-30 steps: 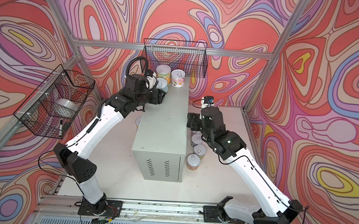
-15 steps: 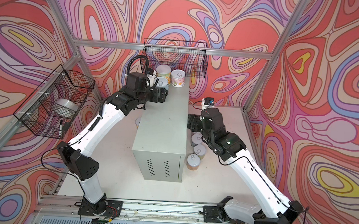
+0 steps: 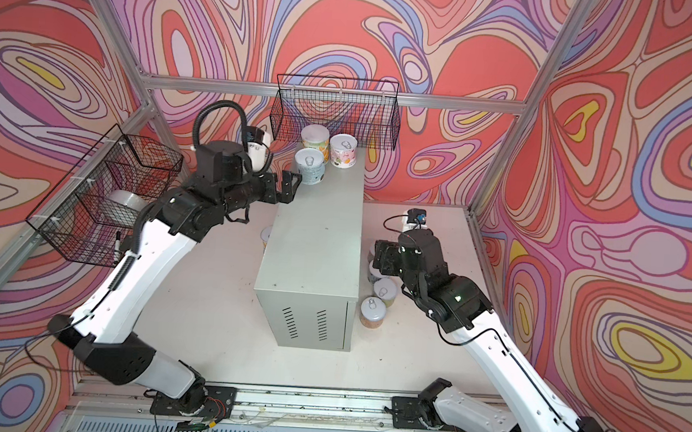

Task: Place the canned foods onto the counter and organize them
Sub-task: 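Withdraw the left gripper from the box top while the right gripper lowers, then lower both grippers toward the row of small cans beside the box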

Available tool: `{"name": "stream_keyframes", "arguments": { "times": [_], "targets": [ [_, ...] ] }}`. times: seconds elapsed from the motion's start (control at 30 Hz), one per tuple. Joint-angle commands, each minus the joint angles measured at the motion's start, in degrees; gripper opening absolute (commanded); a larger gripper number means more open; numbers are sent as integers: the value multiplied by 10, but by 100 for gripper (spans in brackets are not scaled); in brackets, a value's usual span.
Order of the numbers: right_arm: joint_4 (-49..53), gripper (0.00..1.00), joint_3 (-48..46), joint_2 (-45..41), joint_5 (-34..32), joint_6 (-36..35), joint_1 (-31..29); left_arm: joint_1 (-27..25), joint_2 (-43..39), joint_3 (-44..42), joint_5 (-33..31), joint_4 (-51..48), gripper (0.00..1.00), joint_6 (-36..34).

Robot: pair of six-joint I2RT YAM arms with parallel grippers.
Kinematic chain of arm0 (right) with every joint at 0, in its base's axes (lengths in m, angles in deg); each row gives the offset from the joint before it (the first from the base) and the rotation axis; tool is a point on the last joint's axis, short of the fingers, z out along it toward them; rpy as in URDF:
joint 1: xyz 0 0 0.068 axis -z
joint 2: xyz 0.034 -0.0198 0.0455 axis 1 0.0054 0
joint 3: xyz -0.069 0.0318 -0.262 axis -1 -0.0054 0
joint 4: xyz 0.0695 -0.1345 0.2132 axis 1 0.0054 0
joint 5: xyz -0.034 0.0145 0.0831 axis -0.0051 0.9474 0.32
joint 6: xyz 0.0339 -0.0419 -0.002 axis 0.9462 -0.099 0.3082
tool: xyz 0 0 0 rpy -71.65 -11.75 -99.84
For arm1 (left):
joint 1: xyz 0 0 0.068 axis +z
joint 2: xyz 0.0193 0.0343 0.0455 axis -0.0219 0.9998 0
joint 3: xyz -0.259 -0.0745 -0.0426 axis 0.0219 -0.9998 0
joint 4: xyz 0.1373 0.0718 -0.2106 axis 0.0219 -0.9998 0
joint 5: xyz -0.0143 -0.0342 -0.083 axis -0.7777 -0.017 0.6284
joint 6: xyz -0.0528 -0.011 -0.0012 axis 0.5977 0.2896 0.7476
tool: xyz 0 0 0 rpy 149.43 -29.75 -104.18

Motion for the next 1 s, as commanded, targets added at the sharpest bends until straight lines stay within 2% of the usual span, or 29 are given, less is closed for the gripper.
{"name": "stream_keyframes", "arguments": {
  "times": [0.0,0.2,0.4,0.97],
  "targets": [
    [38,85,-29,-27,-14,26,3,-2,-65,-46,-22,-28,100,0],
    [50,86,-83,-41,3,48,3,-3,-172,-117,-63,-89,100,8],
    [33,86,-139,-41,30,66,3,-3,-241,-180,-97,-136,100,21],
    [4,87,-235,-49,61,117,3,-3,-353,-374,-114,-156,100,105]
  ]
}}
